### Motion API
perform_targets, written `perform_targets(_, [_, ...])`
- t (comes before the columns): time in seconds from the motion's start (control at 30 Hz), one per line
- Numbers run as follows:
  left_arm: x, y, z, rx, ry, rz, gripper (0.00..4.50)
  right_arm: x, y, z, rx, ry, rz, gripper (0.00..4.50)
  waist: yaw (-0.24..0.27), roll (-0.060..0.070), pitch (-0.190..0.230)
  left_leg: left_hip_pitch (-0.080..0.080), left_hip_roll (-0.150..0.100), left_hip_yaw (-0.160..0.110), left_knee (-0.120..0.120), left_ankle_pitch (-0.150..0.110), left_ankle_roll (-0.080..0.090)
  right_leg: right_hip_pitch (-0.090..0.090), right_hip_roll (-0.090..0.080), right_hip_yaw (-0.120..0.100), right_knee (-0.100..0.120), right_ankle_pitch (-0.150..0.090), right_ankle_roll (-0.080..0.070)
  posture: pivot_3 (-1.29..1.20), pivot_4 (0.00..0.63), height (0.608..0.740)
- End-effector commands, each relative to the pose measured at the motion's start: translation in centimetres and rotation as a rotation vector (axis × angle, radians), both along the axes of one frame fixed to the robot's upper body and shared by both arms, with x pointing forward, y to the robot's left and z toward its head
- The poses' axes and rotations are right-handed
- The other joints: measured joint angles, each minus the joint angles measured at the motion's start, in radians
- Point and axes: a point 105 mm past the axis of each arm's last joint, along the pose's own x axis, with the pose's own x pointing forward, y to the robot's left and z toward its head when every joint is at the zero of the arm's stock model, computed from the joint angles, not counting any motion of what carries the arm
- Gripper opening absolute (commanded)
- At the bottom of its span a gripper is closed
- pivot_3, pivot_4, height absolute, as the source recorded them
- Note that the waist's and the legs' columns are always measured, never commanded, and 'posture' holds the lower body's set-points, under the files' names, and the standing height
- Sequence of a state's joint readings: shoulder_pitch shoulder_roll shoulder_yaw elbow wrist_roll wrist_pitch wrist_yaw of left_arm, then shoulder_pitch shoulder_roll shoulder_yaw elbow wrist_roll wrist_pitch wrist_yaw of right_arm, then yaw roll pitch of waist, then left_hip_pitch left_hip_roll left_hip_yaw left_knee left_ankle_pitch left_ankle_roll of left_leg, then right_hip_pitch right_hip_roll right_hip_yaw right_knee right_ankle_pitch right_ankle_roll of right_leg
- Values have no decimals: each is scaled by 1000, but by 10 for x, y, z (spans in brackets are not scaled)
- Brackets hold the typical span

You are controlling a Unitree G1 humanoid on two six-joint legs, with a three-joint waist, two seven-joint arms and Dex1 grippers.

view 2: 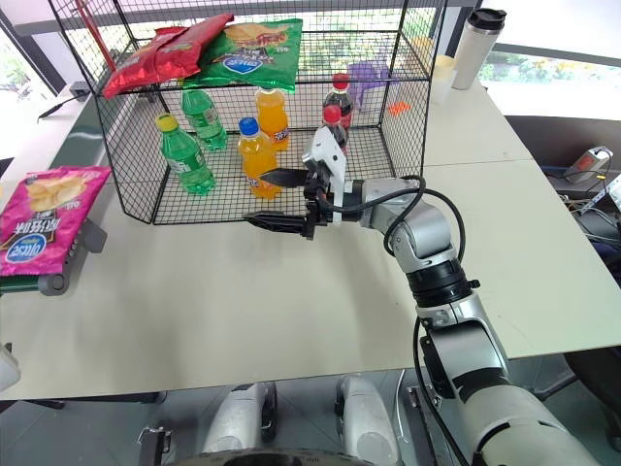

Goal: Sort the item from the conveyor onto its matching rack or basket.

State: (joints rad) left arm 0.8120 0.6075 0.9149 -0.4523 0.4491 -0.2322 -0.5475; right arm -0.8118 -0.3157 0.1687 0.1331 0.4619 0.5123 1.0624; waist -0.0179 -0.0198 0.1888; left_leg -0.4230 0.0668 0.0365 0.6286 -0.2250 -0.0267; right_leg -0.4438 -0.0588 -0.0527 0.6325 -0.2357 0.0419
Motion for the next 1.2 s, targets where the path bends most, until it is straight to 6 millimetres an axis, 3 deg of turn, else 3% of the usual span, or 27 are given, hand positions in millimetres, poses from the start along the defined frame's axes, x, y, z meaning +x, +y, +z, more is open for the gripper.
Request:
perform_targets(0.03, [1,1,2,18,-21,-2,4460,0,-2,13,19,-55,-3,4500,1,0,0,0,0,0,0,0,0,0,0,0,0,0,0,0,150,740])
perform_targets(0.4, [33,4,-7,31,-54,-45,4460,2,-9,11,13,-52,-44,4500,3,0,0,1,0,0,1,0,0,0,0,0,3,0,1,0,150,740])
perform_targets(0.6, [57,10,-1,78,-138,-55,4460,1,-14,10,6,-55,-60,4500,3,0,0,1,0,0,2,0,0,0,0,0,5,2,3,0,150,740])
perform_targets(0.9, [61,11,10,126,-202,-49,4460,1,-19,8,-4,-55,-87,4500,2,0,0,2,0,0,2,0,0,0,0,0,6,2,4,0,150,740])
perform_targets(1.2, [79,11,19,184,-288,-57,4460,1,-20,4,-9,-49,-99,4500,7,-1,-1,3,0,0,4,0,0,0,-1,-1,10,2,3,0,150,740])
